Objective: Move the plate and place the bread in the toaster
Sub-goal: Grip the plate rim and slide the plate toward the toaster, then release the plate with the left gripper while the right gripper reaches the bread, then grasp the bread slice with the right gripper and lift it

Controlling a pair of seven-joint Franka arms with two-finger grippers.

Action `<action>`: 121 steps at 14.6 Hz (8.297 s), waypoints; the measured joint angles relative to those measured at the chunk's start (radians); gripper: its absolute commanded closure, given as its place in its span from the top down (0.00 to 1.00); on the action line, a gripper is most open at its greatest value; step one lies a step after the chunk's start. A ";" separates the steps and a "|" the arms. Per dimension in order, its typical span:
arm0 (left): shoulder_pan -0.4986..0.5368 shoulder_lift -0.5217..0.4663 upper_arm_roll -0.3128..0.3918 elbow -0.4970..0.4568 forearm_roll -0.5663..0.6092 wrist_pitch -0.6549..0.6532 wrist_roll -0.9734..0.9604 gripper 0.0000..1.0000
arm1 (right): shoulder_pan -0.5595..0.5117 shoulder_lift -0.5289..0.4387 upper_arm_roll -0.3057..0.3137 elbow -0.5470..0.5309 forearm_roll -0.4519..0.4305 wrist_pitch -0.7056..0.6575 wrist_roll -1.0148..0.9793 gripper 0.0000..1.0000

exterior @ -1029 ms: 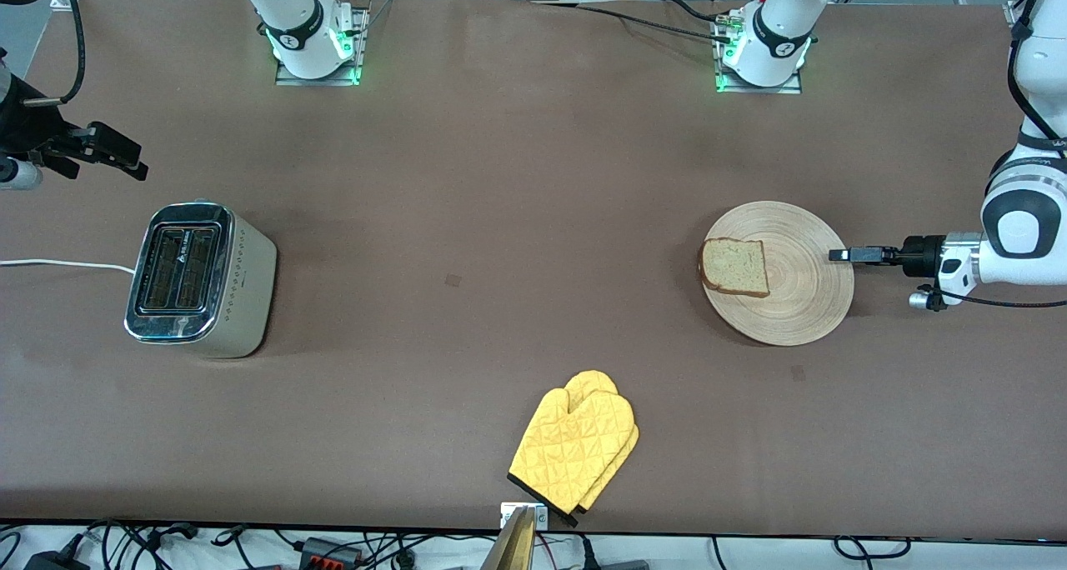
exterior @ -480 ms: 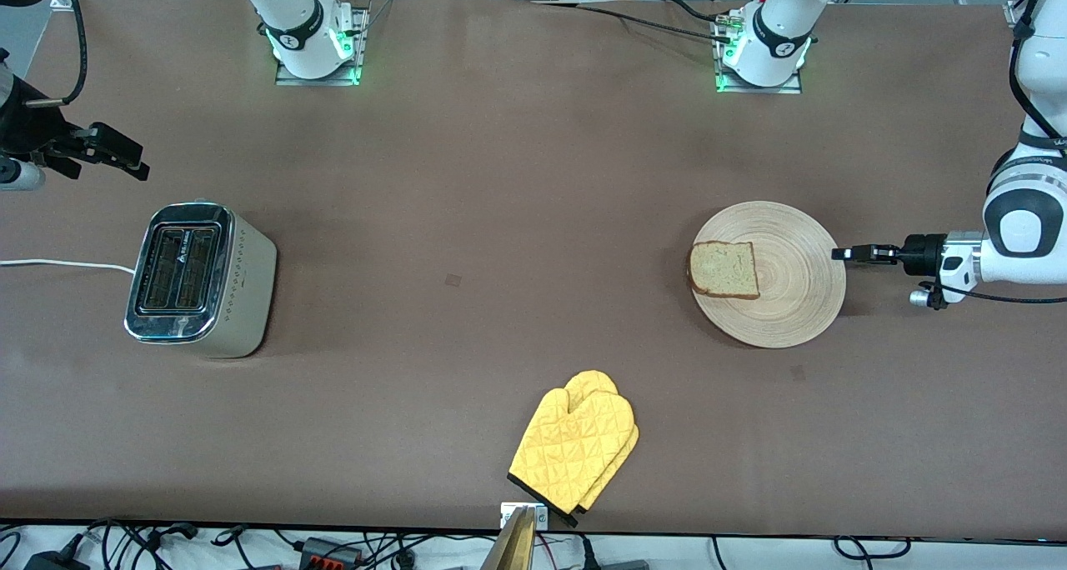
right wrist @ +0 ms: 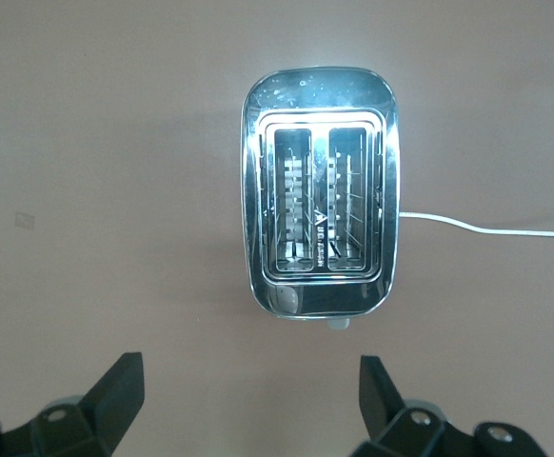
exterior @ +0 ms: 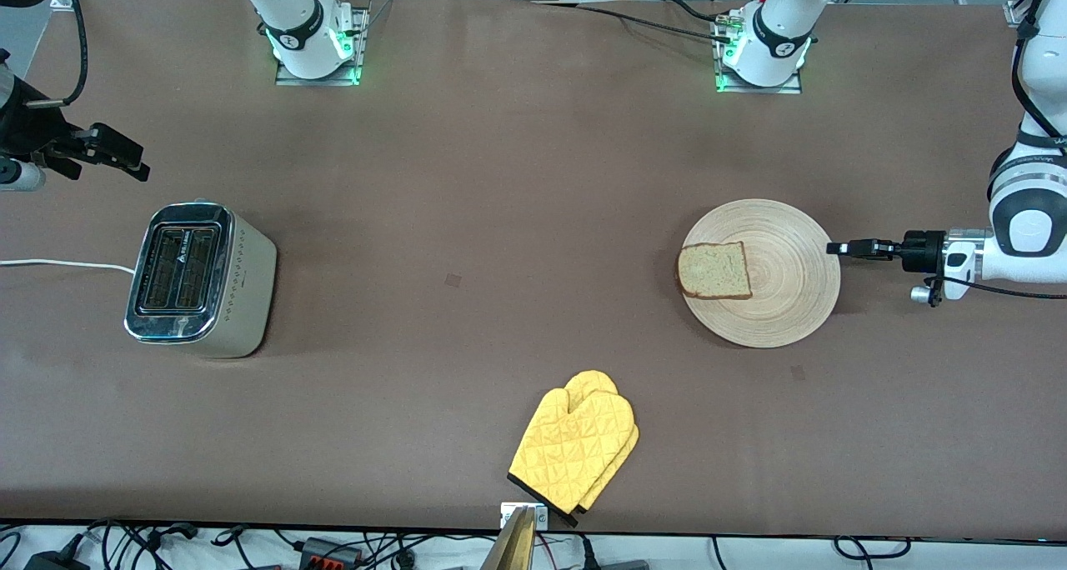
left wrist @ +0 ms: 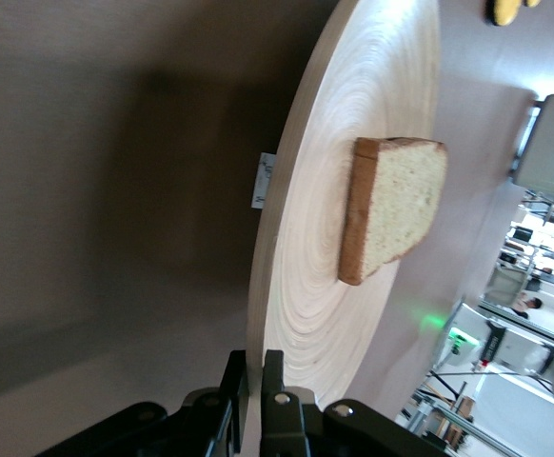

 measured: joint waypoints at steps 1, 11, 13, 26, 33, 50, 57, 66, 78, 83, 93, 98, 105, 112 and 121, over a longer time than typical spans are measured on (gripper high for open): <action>-0.003 0.004 -0.001 0.011 -0.009 -0.017 0.000 0.00 | 0.000 0.000 0.000 -0.001 0.000 0.001 0.000 1.00; -0.148 0.032 -0.013 0.031 -0.194 -0.116 -0.037 0.00 | 0.000 0.000 0.000 -0.005 0.000 0.003 0.000 1.00; -0.205 0.033 -0.015 0.031 -0.243 -0.116 -0.041 0.00 | 0.000 0.000 0.000 -0.006 0.000 0.003 0.000 1.00; -0.583 0.067 -0.018 0.031 -0.579 0.100 -0.072 0.00 | 0.000 0.005 0.001 -0.010 0.000 0.004 0.000 1.00; -0.728 0.090 -0.018 0.031 -0.635 0.178 -0.073 0.00 | 0.000 0.011 0.001 -0.012 -0.001 0.008 0.000 1.00; -0.809 0.154 -0.017 0.089 -0.650 0.286 -0.073 0.06 | 0.002 0.034 0.003 -0.014 -0.003 0.010 0.000 1.00; -0.814 0.162 -0.016 0.090 -0.651 0.298 -0.073 0.42 | 0.013 0.038 0.006 -0.019 -0.003 0.042 0.000 1.00; -0.617 0.159 0.011 0.230 -0.347 0.023 -0.134 0.44 | 0.114 0.106 0.011 -0.069 -0.003 0.112 0.007 1.00; -0.360 0.095 0.012 0.650 0.249 -0.463 -0.295 0.52 | 0.409 0.367 0.020 -0.080 0.106 0.363 0.289 1.00; -0.373 -0.013 0.001 0.685 0.470 -0.479 -0.300 0.99 | 0.491 0.509 0.020 -0.082 0.117 0.518 0.404 1.00; -0.378 -0.123 0.005 0.713 0.639 -0.479 -0.307 1.00 | 0.534 0.577 0.020 -0.081 0.212 0.533 0.503 0.79; -0.390 -0.160 0.001 0.743 0.700 -0.478 -0.313 1.00 | 0.539 0.588 0.008 -0.081 0.212 0.533 0.508 0.72; -0.362 -0.245 0.001 0.667 0.677 -0.449 -0.475 1.00 | 0.536 0.590 0.005 -0.080 0.212 0.499 0.508 0.59; -0.360 -0.456 0.001 0.381 0.676 -0.301 -0.567 1.00 | 0.531 0.590 0.001 -0.077 0.212 0.488 0.507 0.22; -0.367 -0.669 -0.035 0.070 0.637 -0.010 -0.649 1.00 | 0.530 0.581 -0.001 -0.065 0.211 0.487 0.498 0.00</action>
